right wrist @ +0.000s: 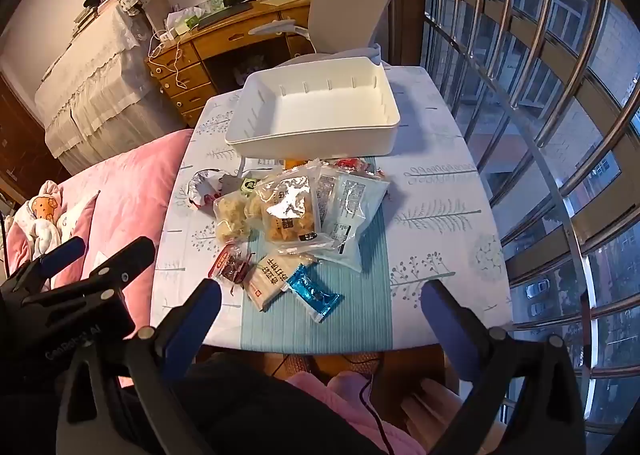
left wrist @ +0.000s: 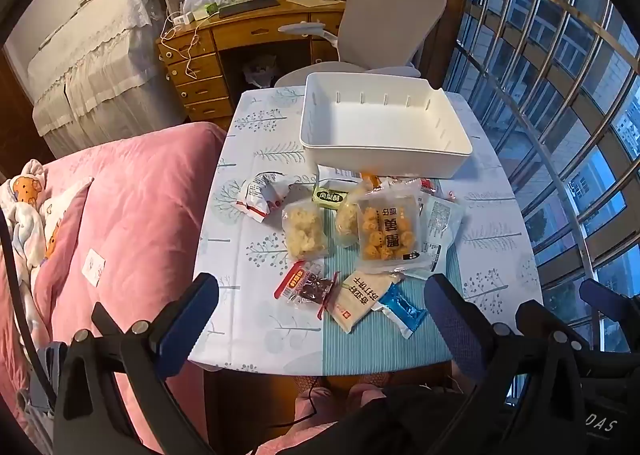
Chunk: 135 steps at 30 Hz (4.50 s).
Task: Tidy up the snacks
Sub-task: 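Move both tools toward the snack pile on the table, then grasp the red chocolate packet with the left tool while the right tool grasps the blue candy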
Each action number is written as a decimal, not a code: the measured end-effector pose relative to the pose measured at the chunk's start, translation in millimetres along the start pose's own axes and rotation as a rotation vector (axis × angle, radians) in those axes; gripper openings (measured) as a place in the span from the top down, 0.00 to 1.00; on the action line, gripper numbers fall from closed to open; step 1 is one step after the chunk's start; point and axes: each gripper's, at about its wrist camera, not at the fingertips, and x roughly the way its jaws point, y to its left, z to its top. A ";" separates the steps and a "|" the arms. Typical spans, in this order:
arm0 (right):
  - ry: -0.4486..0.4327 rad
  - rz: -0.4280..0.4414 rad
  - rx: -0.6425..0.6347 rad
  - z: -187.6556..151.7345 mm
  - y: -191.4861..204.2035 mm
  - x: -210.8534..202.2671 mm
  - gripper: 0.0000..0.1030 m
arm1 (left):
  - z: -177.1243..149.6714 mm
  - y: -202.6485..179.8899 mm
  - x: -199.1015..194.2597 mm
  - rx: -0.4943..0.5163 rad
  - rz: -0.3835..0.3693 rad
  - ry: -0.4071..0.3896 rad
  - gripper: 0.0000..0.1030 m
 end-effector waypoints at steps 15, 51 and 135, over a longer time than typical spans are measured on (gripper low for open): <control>-0.001 -0.007 -0.025 0.5 -4.8 4.3 0.02 | -9.7 -0.8 -3.2 -0.010 -0.001 0.004 0.01; -0.141 0.138 -0.294 7.0 -24.5 15.9 0.02 | -22.7 4.4 17.7 -0.200 0.197 0.017 0.02; 0.343 0.083 -0.499 -49.6 -4.8 221.6 0.71 | -8.5 -3.6 230.3 0.066 -0.157 0.571 0.59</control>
